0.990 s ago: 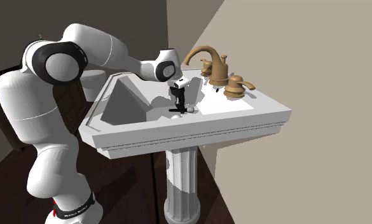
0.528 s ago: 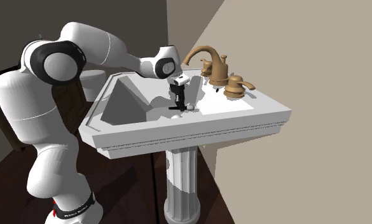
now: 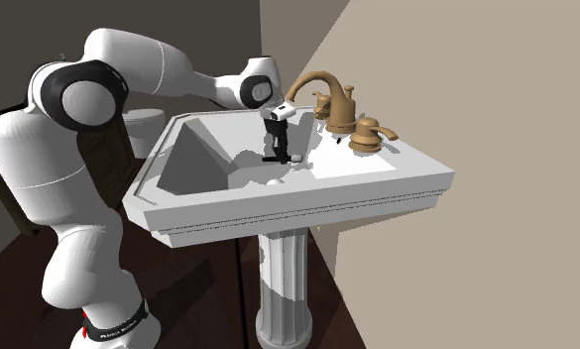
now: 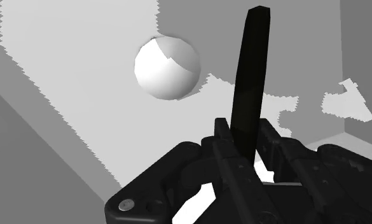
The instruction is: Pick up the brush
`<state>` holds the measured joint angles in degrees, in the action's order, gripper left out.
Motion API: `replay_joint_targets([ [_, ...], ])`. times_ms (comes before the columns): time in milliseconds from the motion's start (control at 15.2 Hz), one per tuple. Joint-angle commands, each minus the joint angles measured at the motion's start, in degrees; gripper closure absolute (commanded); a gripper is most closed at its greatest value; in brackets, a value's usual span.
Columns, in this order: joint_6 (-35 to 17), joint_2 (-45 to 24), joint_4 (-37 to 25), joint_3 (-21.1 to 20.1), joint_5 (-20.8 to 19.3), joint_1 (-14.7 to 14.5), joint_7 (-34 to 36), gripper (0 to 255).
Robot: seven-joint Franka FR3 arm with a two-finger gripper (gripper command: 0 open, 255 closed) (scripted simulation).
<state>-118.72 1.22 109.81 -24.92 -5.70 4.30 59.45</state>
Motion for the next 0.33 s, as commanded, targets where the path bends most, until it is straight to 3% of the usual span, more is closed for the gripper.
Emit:
replay_joint_targets([
  [0,1.5,0.2,-1.7,0.0,0.1,0.0,-0.3,255],
  [264,3.1,0.4,-3.2,0.0,0.3,0.1,-0.5,255],
])
